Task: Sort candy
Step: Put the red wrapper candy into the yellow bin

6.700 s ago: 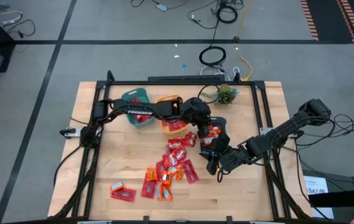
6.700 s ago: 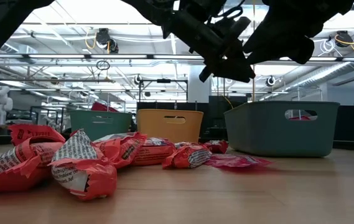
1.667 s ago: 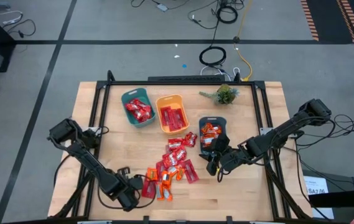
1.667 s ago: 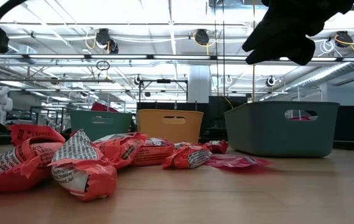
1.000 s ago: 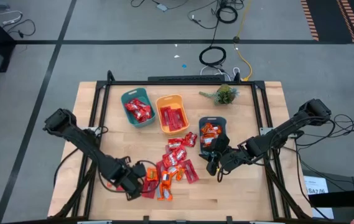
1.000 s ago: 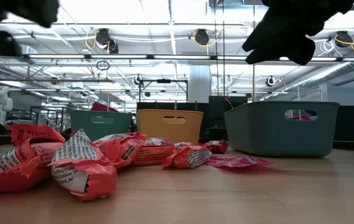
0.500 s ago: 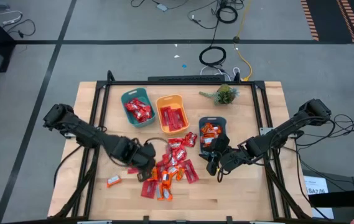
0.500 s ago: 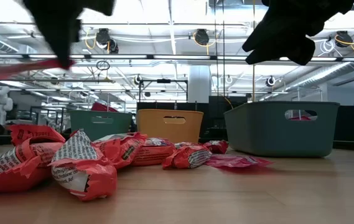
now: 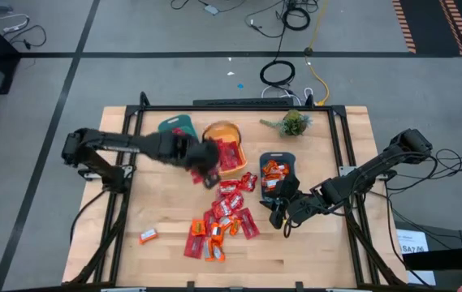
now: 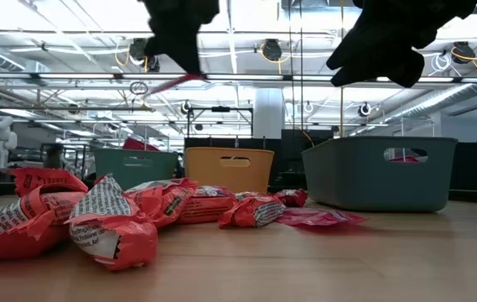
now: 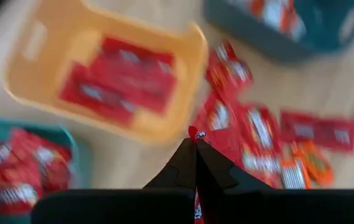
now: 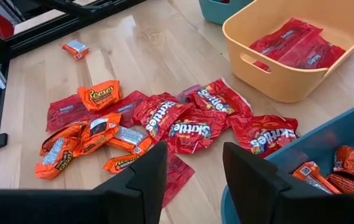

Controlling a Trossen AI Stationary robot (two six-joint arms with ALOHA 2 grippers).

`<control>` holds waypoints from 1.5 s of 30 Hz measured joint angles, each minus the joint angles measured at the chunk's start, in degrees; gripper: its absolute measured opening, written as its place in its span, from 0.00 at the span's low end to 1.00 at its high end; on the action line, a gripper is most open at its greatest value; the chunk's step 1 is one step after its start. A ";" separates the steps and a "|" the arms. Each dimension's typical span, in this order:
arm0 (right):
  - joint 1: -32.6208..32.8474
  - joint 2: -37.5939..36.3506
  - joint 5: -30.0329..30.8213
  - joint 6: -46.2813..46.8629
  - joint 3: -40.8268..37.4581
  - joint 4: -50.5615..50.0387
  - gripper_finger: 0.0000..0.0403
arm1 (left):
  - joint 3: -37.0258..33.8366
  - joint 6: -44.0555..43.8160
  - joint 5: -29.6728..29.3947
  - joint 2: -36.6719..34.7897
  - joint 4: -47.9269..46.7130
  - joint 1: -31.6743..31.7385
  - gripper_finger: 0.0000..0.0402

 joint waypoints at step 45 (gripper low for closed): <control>0.00 0.00 0.20 -0.81 0.00 -0.39 0.37 | -0.34 6.91 9.73 5.22 16.84 25.35 0.19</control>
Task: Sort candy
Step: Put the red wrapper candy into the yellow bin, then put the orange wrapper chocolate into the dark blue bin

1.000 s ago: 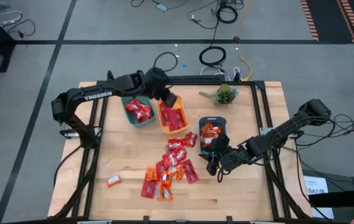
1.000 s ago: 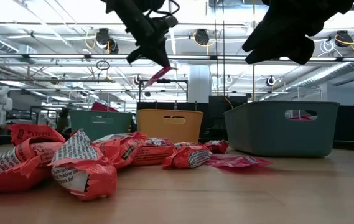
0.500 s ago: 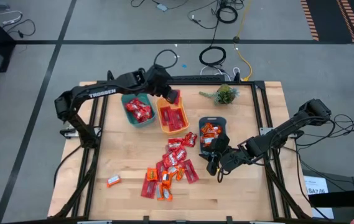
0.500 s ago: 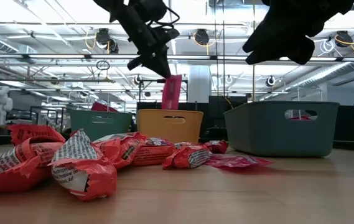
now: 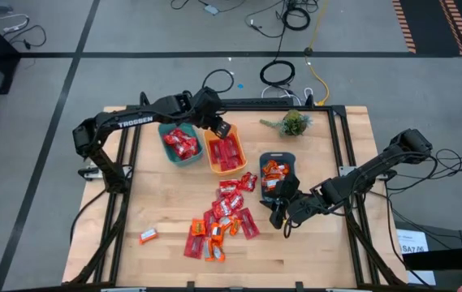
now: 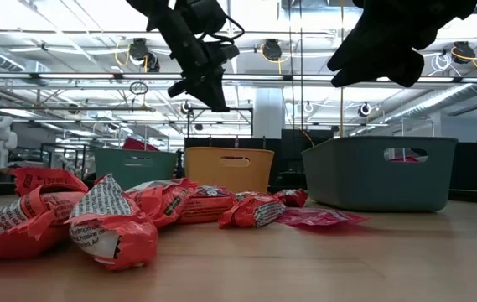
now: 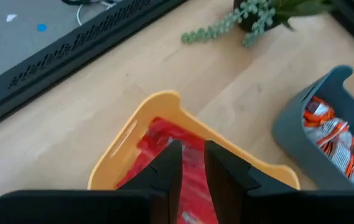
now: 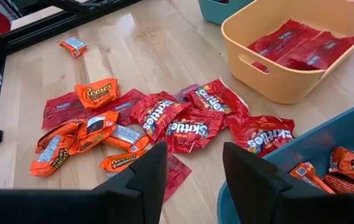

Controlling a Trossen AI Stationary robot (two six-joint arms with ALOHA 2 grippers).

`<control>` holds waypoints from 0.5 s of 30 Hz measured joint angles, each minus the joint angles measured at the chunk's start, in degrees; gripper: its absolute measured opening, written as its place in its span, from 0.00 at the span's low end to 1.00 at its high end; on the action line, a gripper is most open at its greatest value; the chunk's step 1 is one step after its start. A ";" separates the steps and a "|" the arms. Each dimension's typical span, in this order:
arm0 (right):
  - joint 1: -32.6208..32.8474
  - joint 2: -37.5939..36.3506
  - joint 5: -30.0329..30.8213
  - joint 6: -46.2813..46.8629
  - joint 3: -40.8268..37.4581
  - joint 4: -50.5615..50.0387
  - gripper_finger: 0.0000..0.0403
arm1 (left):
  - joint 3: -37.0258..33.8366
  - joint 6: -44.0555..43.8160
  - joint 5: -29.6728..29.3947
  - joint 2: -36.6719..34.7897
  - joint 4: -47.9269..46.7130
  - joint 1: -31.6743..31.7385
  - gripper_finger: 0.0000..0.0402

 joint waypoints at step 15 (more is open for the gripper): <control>0.02 0.00 0.00 0.15 0.01 0.00 0.37 | 0.00 0.01 0.22 -0.17 -0.61 -0.89 0.19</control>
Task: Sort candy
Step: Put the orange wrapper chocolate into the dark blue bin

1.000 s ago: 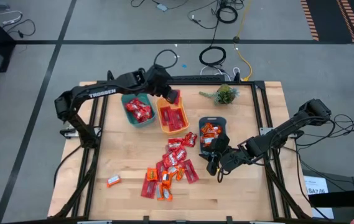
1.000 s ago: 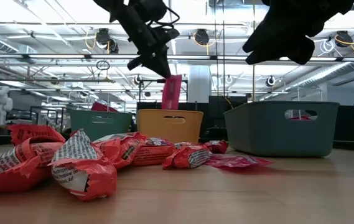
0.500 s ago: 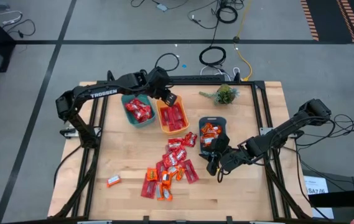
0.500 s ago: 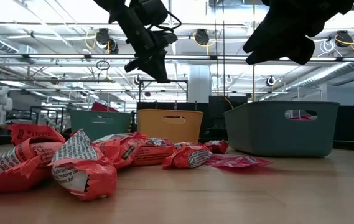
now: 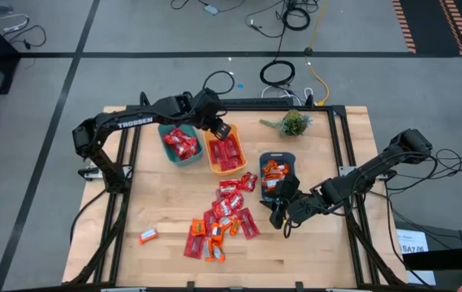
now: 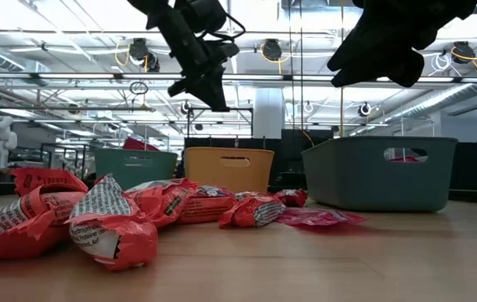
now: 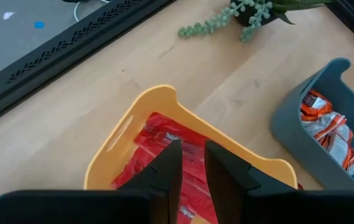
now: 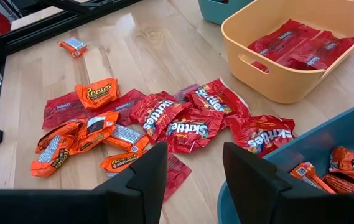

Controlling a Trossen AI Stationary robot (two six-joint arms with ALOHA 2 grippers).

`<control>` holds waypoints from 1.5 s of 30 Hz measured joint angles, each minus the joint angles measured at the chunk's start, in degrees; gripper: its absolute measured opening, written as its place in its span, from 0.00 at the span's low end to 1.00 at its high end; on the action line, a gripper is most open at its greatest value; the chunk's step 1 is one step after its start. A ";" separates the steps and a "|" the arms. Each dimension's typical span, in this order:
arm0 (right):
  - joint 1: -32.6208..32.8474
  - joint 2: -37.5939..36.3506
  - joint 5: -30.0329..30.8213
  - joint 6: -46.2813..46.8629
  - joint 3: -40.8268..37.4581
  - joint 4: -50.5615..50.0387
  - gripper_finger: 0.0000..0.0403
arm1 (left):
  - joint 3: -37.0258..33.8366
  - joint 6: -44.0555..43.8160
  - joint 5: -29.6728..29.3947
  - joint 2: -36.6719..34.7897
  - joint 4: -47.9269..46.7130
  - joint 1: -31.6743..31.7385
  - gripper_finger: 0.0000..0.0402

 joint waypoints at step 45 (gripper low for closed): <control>-0.01 0.01 -0.04 0.44 0.00 0.07 0.37 | 0.04 6.39 -9.22 -0.42 -12.85 -16.57 0.19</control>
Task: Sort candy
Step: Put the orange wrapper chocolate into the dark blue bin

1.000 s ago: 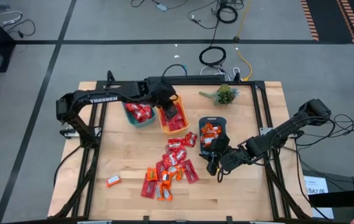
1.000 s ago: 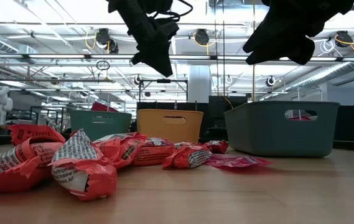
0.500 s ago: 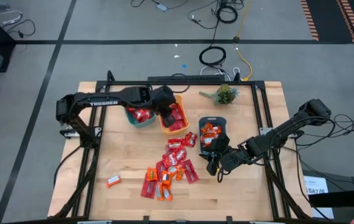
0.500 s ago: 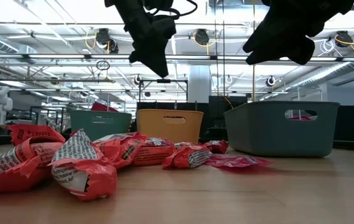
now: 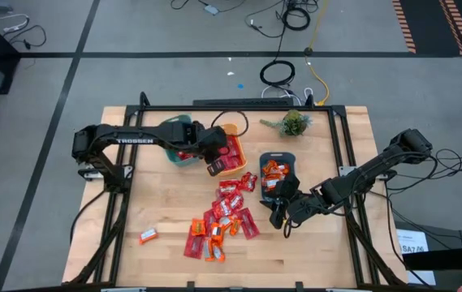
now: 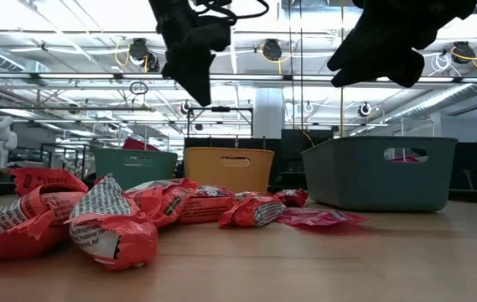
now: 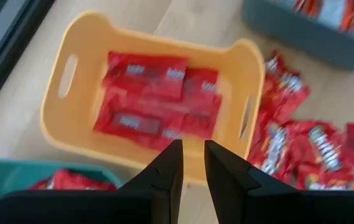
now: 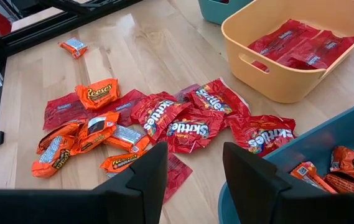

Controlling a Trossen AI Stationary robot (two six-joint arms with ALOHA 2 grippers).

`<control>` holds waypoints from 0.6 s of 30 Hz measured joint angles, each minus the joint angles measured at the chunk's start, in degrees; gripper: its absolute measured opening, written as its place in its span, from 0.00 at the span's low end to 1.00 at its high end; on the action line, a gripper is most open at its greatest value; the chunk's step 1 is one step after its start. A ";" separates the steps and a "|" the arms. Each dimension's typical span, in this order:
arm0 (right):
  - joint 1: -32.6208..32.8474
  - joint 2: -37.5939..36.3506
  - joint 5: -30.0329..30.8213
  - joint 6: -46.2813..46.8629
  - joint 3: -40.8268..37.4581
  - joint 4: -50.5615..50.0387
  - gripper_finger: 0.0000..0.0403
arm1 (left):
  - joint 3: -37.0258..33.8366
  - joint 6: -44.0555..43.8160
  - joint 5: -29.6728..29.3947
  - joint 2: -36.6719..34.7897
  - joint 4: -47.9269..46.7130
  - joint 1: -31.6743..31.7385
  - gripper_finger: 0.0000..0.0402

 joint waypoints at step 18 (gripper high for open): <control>0.00 -0.01 0.00 1.09 0.00 0.00 0.37 | 0.00 -7.31 -1.23 0.00 -12.48 -15.29 0.19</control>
